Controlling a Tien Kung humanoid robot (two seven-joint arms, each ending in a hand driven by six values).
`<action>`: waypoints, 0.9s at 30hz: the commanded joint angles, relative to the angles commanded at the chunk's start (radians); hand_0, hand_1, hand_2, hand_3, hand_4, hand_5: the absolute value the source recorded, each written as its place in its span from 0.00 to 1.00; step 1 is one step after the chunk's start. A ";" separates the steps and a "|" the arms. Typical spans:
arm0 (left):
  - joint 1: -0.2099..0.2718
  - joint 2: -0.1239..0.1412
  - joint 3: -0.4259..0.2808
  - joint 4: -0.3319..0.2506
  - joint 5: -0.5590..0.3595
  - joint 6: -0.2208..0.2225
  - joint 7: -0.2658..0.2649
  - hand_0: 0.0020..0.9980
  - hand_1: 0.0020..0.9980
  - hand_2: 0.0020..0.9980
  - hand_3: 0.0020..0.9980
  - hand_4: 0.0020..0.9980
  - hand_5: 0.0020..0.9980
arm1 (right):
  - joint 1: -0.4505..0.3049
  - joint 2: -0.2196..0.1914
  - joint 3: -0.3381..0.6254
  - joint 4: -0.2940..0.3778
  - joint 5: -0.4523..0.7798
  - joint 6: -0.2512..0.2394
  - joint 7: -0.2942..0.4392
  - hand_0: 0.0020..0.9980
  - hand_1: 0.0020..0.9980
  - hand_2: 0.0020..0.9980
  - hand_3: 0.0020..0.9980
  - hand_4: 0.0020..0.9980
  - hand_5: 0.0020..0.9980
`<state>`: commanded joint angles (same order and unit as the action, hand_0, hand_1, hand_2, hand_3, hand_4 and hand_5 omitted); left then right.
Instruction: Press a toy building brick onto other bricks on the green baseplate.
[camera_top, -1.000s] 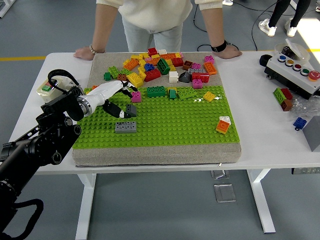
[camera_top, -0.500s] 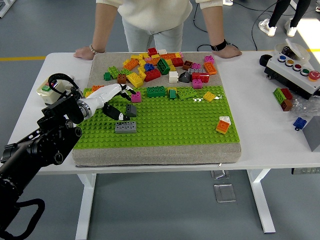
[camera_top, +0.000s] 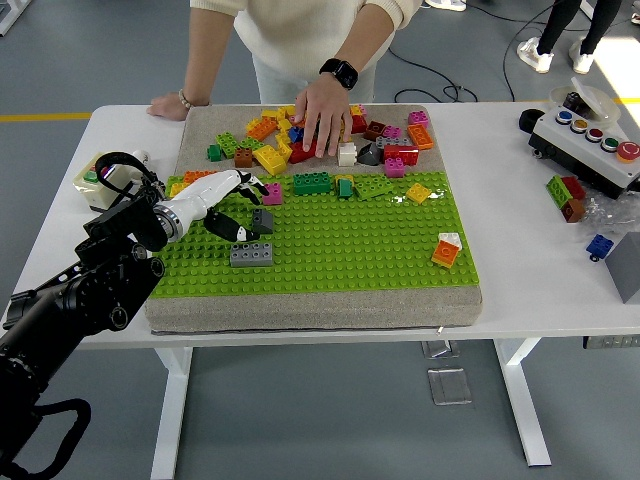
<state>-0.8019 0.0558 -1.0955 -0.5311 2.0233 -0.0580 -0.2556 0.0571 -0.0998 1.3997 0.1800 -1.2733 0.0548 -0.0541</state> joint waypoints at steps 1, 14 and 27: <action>0.000 -0.001 0.000 0.002 -0.002 0.002 0.000 0.77 0.72 0.61 0.66 0.88 0.05 | 0.000 0.000 0.000 0.000 0.000 0.000 0.000 0.76 0.69 0.73 0.69 0.97 0.49; 0.007 -0.007 -0.002 0.020 -0.016 0.009 0.001 0.77 0.72 0.60 0.65 0.88 0.05 | -0.002 0.002 -0.005 0.000 -0.003 0.000 0.000 0.76 0.69 0.73 0.69 0.97 0.49; 0.009 -0.014 0.000 0.034 -0.035 0.029 -0.003 0.76 0.71 0.59 0.62 0.85 0.03 | -0.003 0.004 -0.007 0.000 -0.004 0.001 -0.001 0.76 0.69 0.73 0.69 0.97 0.49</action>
<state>-0.7926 0.0417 -1.0952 -0.4975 1.9888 -0.0290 -0.2584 0.0541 -0.0962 1.3925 0.1800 -1.2770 0.0557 -0.0548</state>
